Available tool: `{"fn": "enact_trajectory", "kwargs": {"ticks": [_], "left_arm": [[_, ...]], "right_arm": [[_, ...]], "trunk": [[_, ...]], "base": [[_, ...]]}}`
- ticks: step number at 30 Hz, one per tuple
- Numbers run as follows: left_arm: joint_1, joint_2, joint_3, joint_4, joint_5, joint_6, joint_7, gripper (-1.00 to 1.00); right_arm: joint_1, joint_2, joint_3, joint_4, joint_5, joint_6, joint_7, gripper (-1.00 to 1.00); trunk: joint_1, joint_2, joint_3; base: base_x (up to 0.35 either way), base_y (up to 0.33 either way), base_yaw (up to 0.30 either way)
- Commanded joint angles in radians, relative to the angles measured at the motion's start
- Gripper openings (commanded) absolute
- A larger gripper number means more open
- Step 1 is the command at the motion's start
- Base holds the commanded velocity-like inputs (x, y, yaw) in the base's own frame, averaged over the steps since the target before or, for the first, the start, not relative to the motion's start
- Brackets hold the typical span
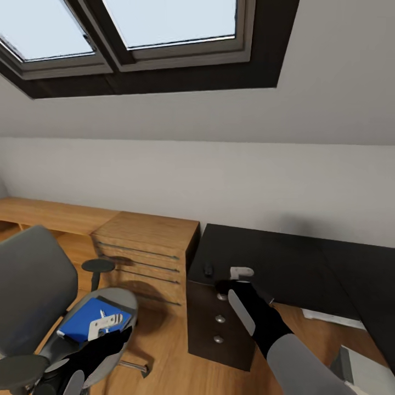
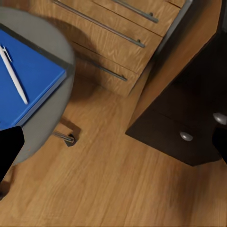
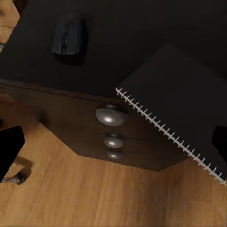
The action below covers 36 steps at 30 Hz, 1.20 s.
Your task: In the bedroom, organize the workspace by keeping the computer under the desk, ensuring the monitor is on the desk, placing the keyboard on the desk next to the monitor, placing the mouse on the desk next to the keyboard, moving the folder from the swivel chair onto the desk next to the mouse, stacking the notebook on top of the folder with the pen on top of the notebook, and positioning the swivel chair next to the desk.
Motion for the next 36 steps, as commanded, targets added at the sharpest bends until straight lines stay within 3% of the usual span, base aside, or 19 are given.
{"fn": "enact_trajectory", "kwargs": {"ticks": [1, 4, 6, 13, 18, 20, 21, 24, 27, 33, 36], "left_arm": [[-0.001, 0.000, 0.000, -0.001, 0.011, 0.005, 0.008, 1.00], [-0.001, 0.000, -0.001, -0.001, 0.012, 0.005, 0.008, 1.00], [-0.001, 0.000, -0.001, -0.001, 0.013, 0.005, 0.008, 1.00], [-0.001, 0.000, -0.001, -0.001, 0.013, 0.005, 0.007, 1.00], [-0.001, 0.001, 0.000, -0.001, 0.014, 0.005, 0.006, 1.00], [-0.001, 0.002, 0.002, -0.009, 0.051, 0.006, 0.002, 1.00], [-0.001, 0.005, 0.006, -0.013, 0.109, 0.006, 0.001, 1.00], [-0.001, 0.008, 0.020, -0.015, 0.188, 0.006, 0.000, 1.00], [-0.001, 0.010, 0.031, -0.016, 0.236, 0.007, -0.001, 1.00], [-0.001, 0.011, 0.037, -0.018, 0.253, 0.008, -0.001, 1.00], [-0.001, 0.011, 0.038, -0.018, 0.253, 0.008, 0.000, 1.00]], "right_arm": [[-0.001, -0.001, 0.003, 0.001, -0.010, 0.002, 0.003, 1.00], [-0.001, -0.005, 0.000, 0.051, -0.004, -0.003, 0.073, 1.00], [-0.001, -0.005, 0.000, 0.069, -0.003, -0.029, 0.086, 1.00], [-0.002, -0.005, 0.000, 0.123, 0.011, -0.068, 0.092, 1.00], [-0.003, -0.003, 0.001, 0.174, 0.046, -0.108, 0.095, 1.00], [-0.013, 0.000, 0.002, 0.253, 0.050, -0.148, 0.116, 1.00], [-0.022, 0.000, 0.003, 0.289, 0.051, -0.169, 0.139, 1.00], [-0.026, 0.001, 0.003, 0.309, 0.050, -0.179, 0.153, 1.00], [-0.028, 0.002, 0.004, 0.315, 0.050, -0.187, 0.159, 1.00], [-0.029, 0.006, 0.005, 0.306, 0.044, -0.308, 0.146, 1.00], [-0.029, 0.013, 0.006, 0.305, 0.046, -0.317, 0.140, 1.00]], "trunk": [[0.001, -0.001, -0.001], [0.001, -0.001, -0.001], [0.001, -0.001, -0.001], [0.001, -0.001, -0.001], [0.001, -0.001, -0.001], [0.001, -0.001, -0.001], [0.001, -0.001, -0.001], [0.001, -0.001, -0.001], [0.001, -0.001, -0.001], [0.001, -0.001, -0.001], [0.001, -0.001, -0.001]], "base": [[0.331, 0.000, 0.000], [0.332, 0.000, 0.000], [0.332, 0.000, 0.000], [0.332, 0.000, 0.000], [0.317, 0.000, 0.000], [0.219, 0.000, 0.000], [0.144, 0.000, 0.000], [0.110, 0.000, 0.000], [0.051, 0.000, 0.000], [0.007, 0.000, 0.001], [0.001, 0.000, 0.061]]}}
